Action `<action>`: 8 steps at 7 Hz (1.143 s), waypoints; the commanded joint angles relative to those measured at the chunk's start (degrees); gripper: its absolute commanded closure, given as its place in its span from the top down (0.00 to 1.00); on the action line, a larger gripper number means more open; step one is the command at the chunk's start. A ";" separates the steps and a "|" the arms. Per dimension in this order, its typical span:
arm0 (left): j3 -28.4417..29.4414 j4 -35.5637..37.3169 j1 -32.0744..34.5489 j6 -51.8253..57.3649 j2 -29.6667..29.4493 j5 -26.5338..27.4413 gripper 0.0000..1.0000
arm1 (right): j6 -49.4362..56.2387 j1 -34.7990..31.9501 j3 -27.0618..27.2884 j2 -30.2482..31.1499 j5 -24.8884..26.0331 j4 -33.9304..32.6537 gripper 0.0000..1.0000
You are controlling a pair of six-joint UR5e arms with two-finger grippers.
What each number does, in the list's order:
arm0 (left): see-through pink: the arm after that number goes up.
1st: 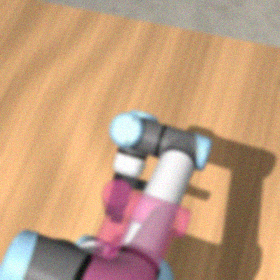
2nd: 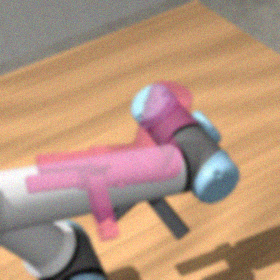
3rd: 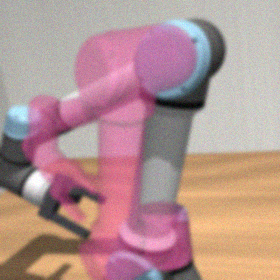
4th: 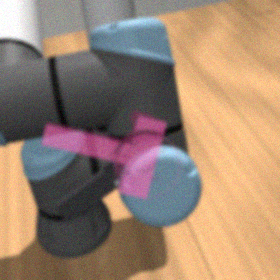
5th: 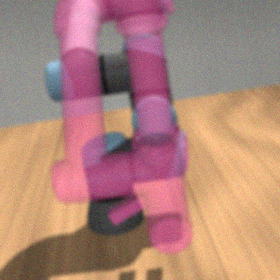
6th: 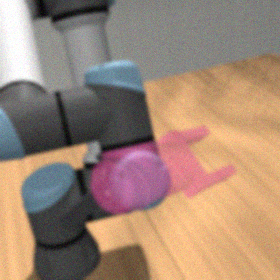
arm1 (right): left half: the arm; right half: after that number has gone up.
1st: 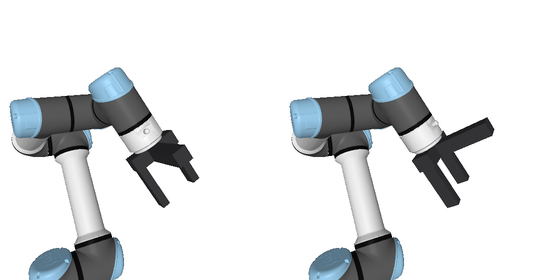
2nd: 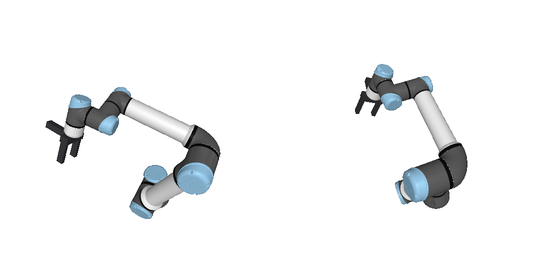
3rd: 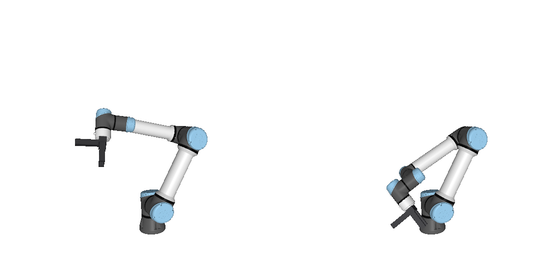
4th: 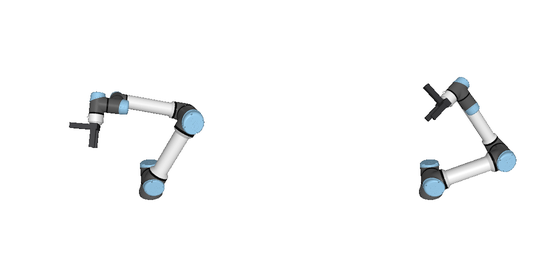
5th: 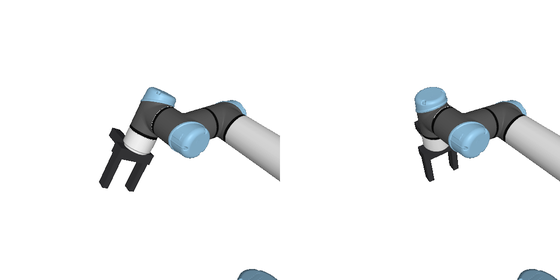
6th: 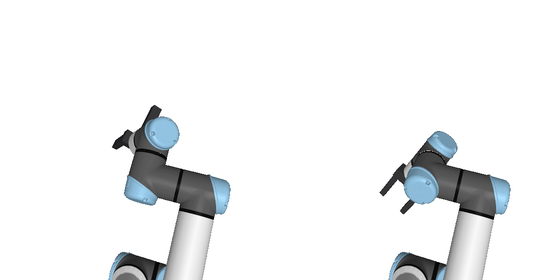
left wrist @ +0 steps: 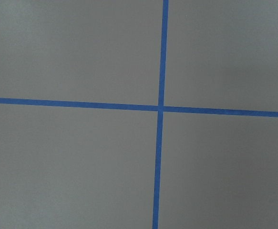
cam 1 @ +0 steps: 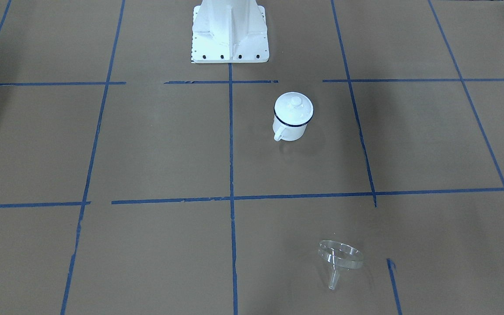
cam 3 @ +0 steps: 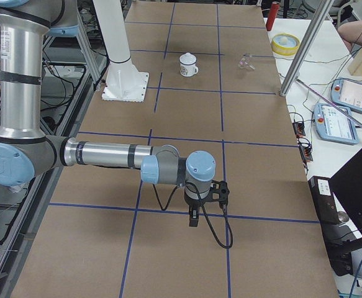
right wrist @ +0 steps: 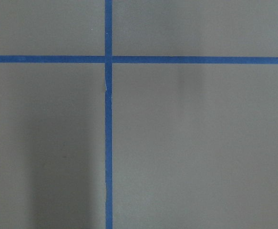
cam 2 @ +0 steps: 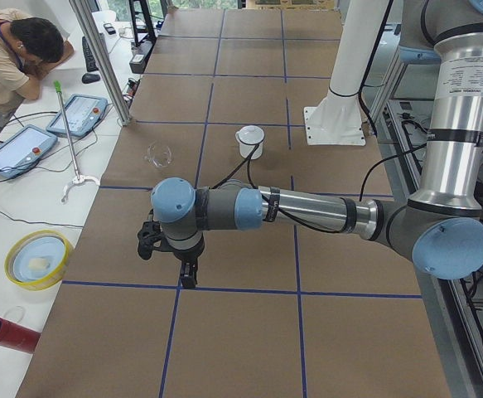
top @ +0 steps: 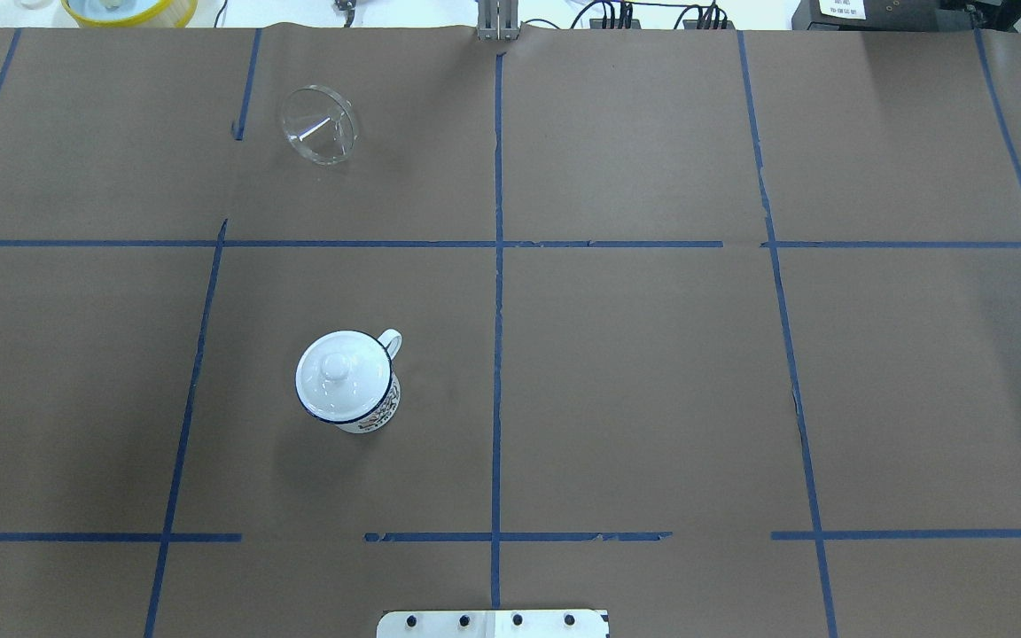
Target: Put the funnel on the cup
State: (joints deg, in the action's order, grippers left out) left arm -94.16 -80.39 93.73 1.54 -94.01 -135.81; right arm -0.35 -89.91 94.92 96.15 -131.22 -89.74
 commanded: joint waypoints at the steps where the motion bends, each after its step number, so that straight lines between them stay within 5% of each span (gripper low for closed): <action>1: -0.41 0.06 0.05 0.05 -0.03 0.11 1.00 | 0.00 0.00 0.00 0.00 0.00 0.00 1.00; 6: -3.84 -4.04 -2.65 -0.48 1.11 -0.24 1.00 | 0.00 0.00 0.00 0.00 0.00 0.00 1.00; 7: -8.11 -7.64 -6.77 -4.92 1.02 -0.50 1.00 | 0.00 0.00 0.00 0.00 0.00 0.00 1.00; 8: -13.80 -7.93 -16.55 -23.06 0.41 -0.25 1.00 | 0.00 0.00 0.00 0.00 0.00 0.00 1.00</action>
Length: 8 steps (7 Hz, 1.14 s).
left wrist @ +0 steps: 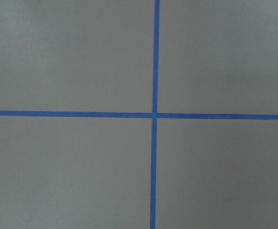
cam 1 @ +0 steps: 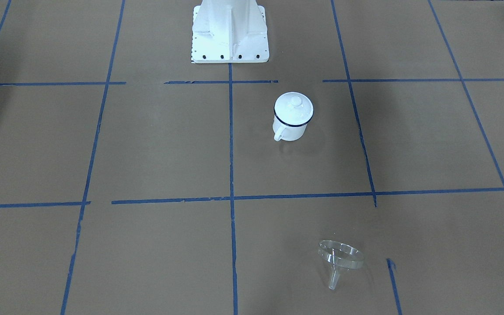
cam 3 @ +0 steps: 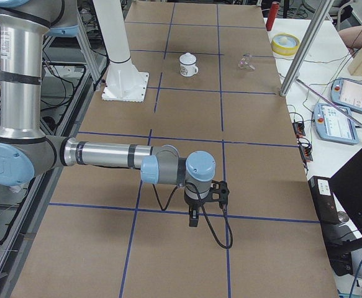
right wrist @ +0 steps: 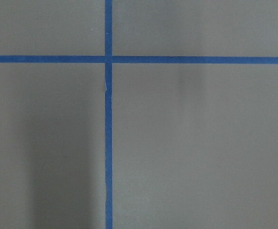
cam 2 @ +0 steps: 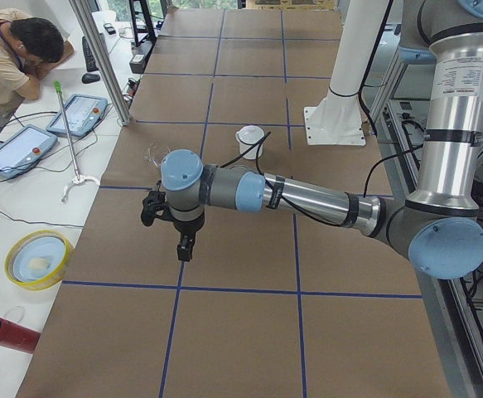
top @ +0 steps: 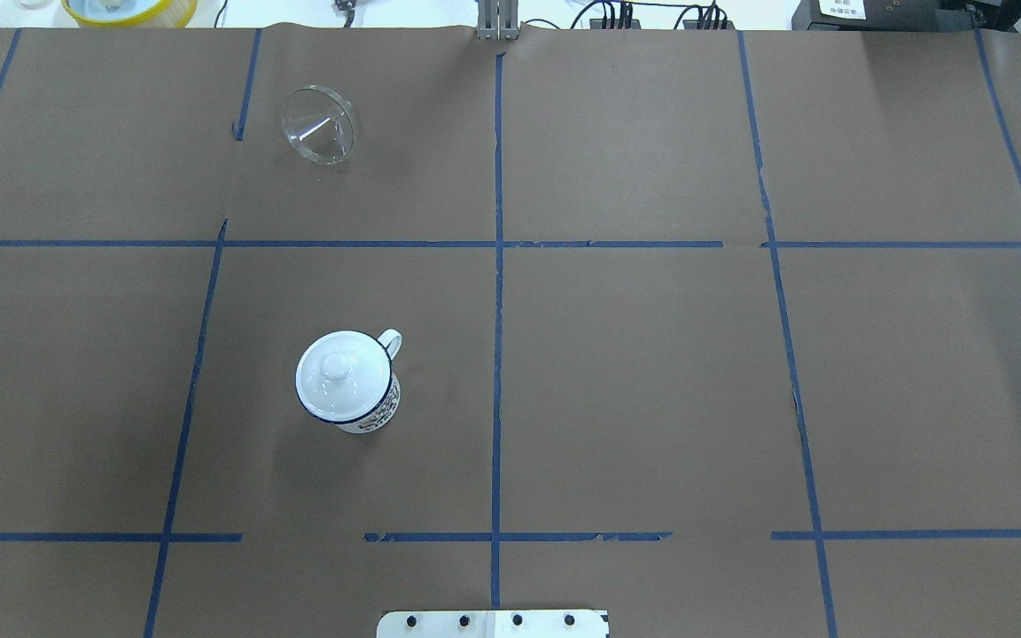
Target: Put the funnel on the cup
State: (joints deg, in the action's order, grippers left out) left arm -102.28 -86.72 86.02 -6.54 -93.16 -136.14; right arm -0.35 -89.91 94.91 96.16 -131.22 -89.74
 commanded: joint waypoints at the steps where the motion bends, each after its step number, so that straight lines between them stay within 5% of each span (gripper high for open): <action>1: -8.34 -1.61 -15.38 -27.35 -3.32 0.43 1.00 | 0.00 0.00 0.02 0.00 0.00 0.00 1.00; 4: -12.50 -1.52 -30.86 -54.57 -14.65 6.65 1.00 | 0.00 0.00 0.02 0.00 0.00 0.00 1.00; 5: -12.94 -1.34 -37.26 -62.03 -17.64 12.50 1.00 | 0.00 0.00 0.02 0.00 0.00 0.00 1.00; 8: -12.07 4.63 -46.62 -69.11 -23.47 16.76 1.00 | 0.00 0.00 0.02 0.00 0.00 0.00 1.00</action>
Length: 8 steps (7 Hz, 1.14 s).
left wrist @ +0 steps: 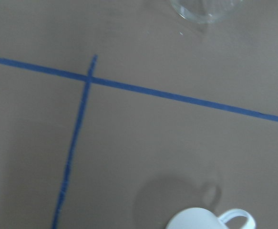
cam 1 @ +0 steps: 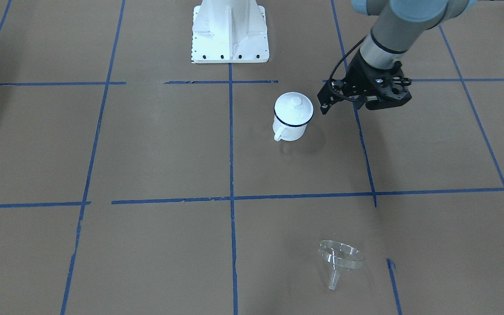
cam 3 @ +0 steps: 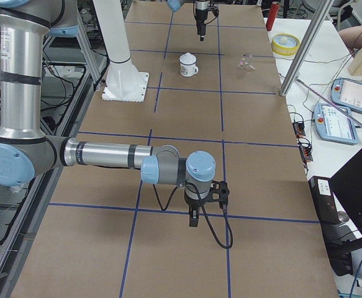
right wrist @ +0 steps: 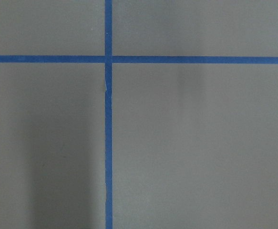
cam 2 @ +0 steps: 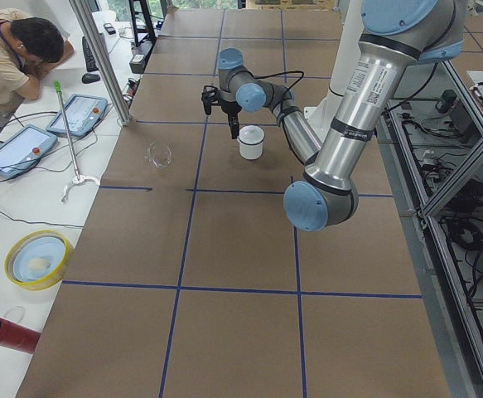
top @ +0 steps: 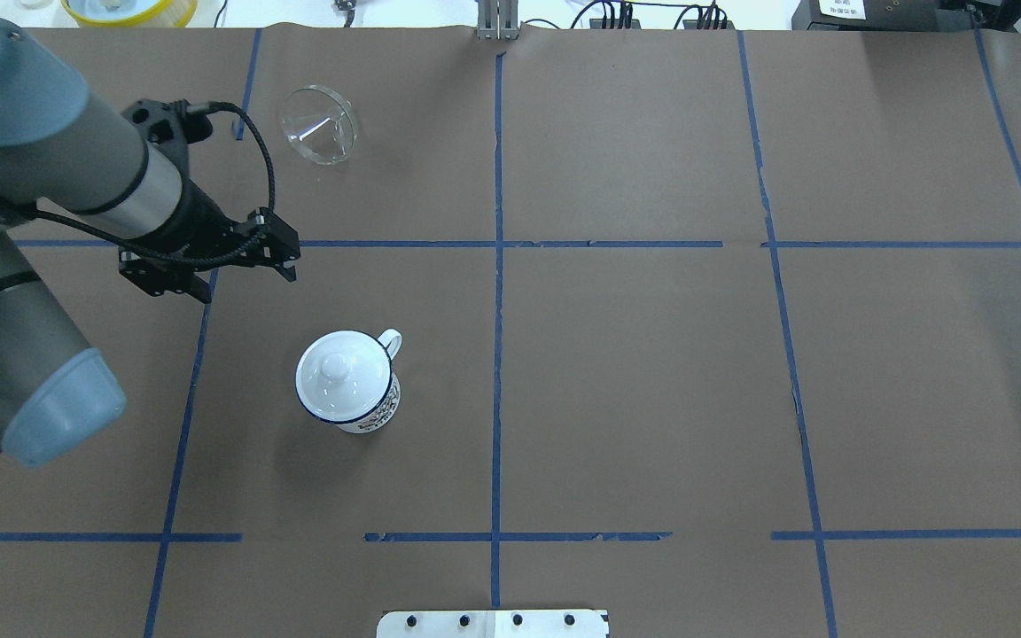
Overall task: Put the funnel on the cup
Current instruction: 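Move the left gripper over the white lid on the mug and grasp its knob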
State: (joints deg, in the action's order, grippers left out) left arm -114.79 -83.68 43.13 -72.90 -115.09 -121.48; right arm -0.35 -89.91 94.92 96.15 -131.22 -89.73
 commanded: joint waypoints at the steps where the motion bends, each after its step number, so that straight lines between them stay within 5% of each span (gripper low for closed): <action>1: 0.96 1.76 -6.54 -6.08 -2.24 2.21 1.00 | 0.00 0.00 0.00 0.00 0.00 0.00 1.00; 3: 2.02 3.94 -10.32 -9.09 -3.56 5.01 0.96 | 0.00 0.00 0.00 0.00 0.00 0.00 1.00; 6: 2.02 5.10 -10.35 -9.11 -4.43 5.02 0.69 | 0.00 0.00 0.00 0.00 0.00 0.00 1.00; 8: 2.28 5.10 -10.35 -9.11 -5.14 5.02 0.68 | 0.00 0.00 0.00 0.00 0.00 0.00 1.00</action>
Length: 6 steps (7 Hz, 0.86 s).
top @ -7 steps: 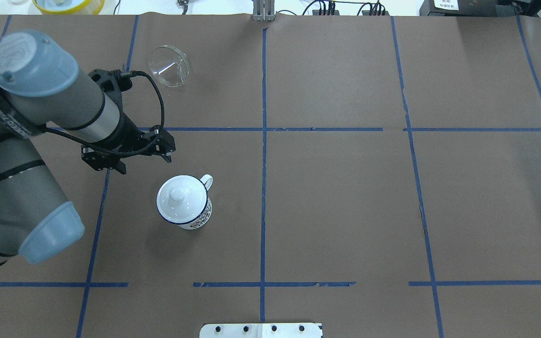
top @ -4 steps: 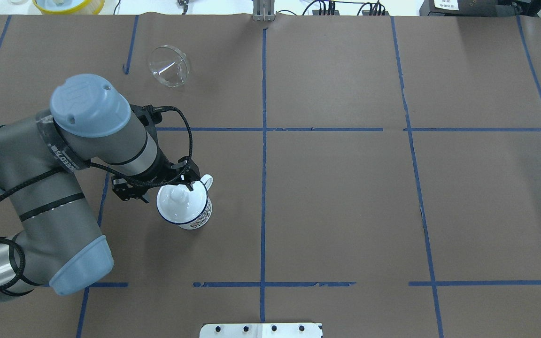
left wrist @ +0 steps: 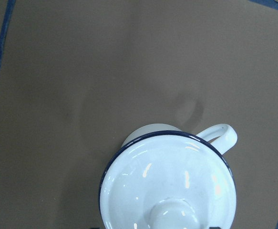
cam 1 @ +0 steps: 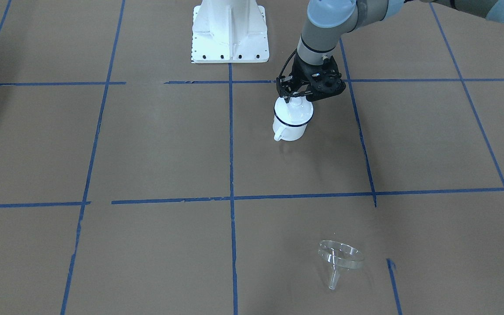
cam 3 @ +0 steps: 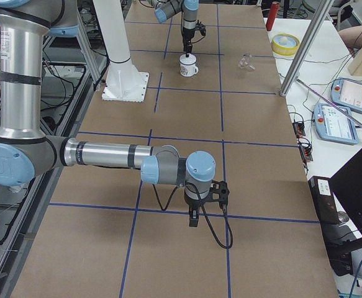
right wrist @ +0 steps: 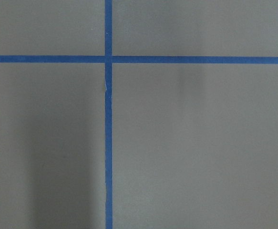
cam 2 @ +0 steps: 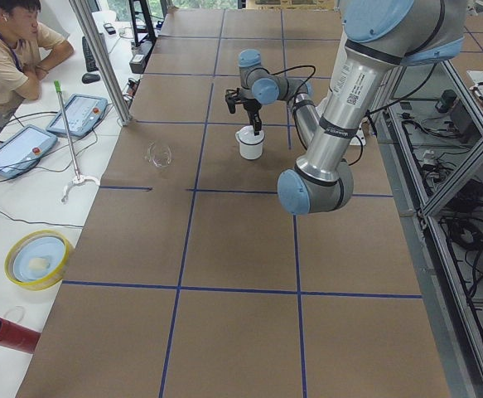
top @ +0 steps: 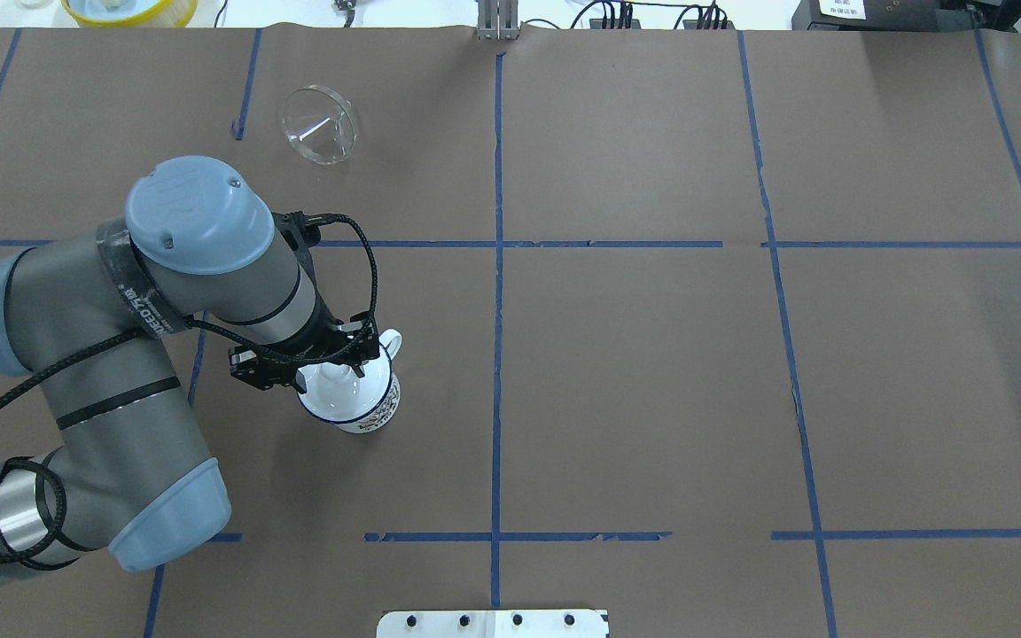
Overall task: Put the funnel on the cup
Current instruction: 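Move the left gripper over the white lid on the mug and grasp its knob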
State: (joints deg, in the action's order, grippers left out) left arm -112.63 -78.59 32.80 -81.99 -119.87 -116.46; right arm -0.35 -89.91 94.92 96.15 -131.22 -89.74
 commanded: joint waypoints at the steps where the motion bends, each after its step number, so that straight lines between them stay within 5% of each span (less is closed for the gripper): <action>1: 0.13 0.02 -0.02 -0.01 -0.62 0.01 0.68 | 0.00 0.00 0.00 0.00 0.00 0.00 1.00; 6: 0.84 -0.07 -0.02 0.26 -0.63 1.76 0.57 | 0.00 0.00 0.00 0.00 0.00 0.00 1.00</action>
State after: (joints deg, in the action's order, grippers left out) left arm -111.84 -78.70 32.78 -81.80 -120.49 -114.80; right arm -0.35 -89.91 94.92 96.15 -131.22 -89.74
